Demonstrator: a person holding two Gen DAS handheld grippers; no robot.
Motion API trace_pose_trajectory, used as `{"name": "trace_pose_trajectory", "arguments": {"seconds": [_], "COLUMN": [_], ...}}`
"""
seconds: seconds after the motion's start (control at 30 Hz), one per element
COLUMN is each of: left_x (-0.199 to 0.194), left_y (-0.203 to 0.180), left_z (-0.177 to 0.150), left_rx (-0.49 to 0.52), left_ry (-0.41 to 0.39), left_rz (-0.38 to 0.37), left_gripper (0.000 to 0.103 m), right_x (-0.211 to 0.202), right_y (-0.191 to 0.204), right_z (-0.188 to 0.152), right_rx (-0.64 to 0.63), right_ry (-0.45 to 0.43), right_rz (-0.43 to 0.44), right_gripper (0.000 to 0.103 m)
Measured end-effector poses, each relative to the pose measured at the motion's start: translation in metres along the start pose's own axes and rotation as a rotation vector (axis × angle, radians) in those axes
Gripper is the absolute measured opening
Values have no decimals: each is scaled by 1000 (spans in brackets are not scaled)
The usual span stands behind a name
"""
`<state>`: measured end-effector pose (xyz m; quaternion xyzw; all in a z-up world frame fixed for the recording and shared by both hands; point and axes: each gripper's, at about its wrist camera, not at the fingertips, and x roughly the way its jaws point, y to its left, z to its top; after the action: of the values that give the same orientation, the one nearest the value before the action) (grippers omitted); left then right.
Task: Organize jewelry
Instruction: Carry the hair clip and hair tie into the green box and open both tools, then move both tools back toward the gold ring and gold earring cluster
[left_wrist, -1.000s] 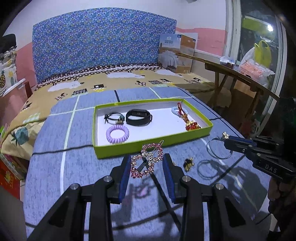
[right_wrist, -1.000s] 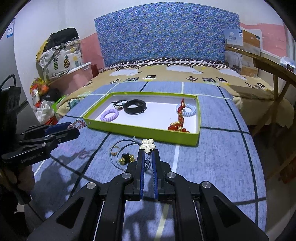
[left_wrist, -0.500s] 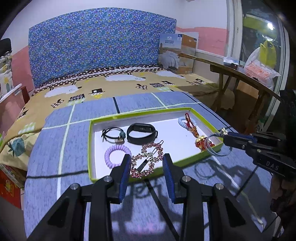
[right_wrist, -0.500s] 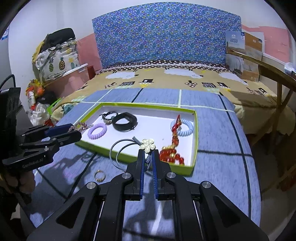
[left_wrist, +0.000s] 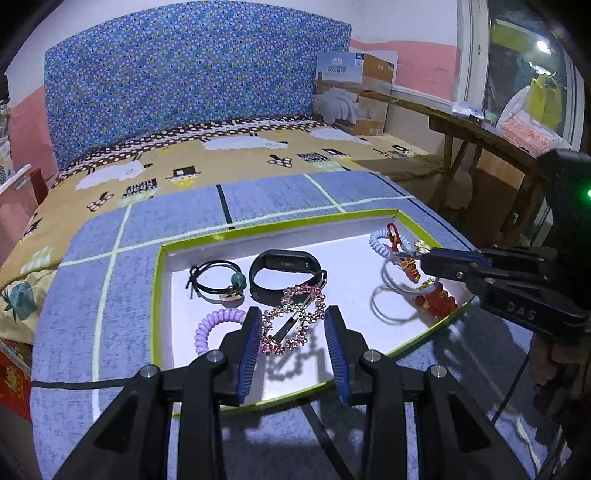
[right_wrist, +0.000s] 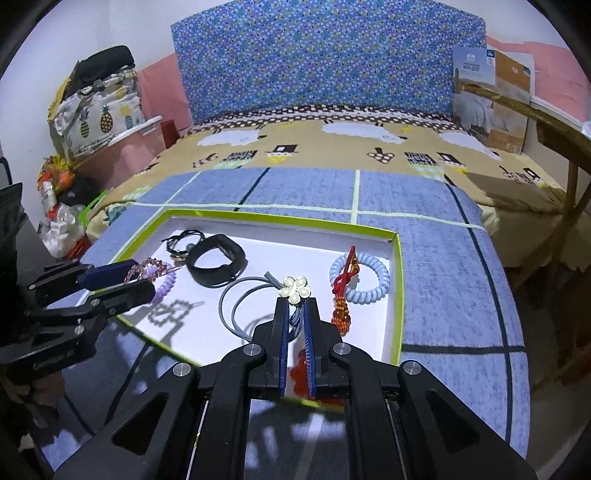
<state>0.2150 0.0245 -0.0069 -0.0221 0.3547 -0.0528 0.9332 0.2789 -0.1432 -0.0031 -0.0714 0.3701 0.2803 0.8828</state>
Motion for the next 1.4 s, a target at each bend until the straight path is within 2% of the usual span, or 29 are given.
{"name": "trace_pose_trajectory", "arguments": {"seconds": [0.57,0.83,0.93,1.0,1.17,1.4], "left_x": [27,30,31,30,23,-13], "left_y": [-3,-2,-3,-4,-4,-4], "left_z": [-3,-3,-2,-2,-2,-7], "left_rx": [8,3,8,15,21,20], "left_ry": [89,97,98,95,80,-7], "left_rz": [-36,-43,-40,-36,-32,-16], "left_gripper": [37,37,37,37,37,37], "right_x": [40,45,43,42,30,-2], "right_y": [-5,-2,0,2,3,6], "right_z": [5,3,2,3,4,-2], "right_rx": [2,-22,-33,-35,-40,-17], "right_ry": [88,115,110,106,79,24], "right_rz": [0,-14,-15,-15,-20,-15], "right_gripper": [8,14,21,28,28,28]}}
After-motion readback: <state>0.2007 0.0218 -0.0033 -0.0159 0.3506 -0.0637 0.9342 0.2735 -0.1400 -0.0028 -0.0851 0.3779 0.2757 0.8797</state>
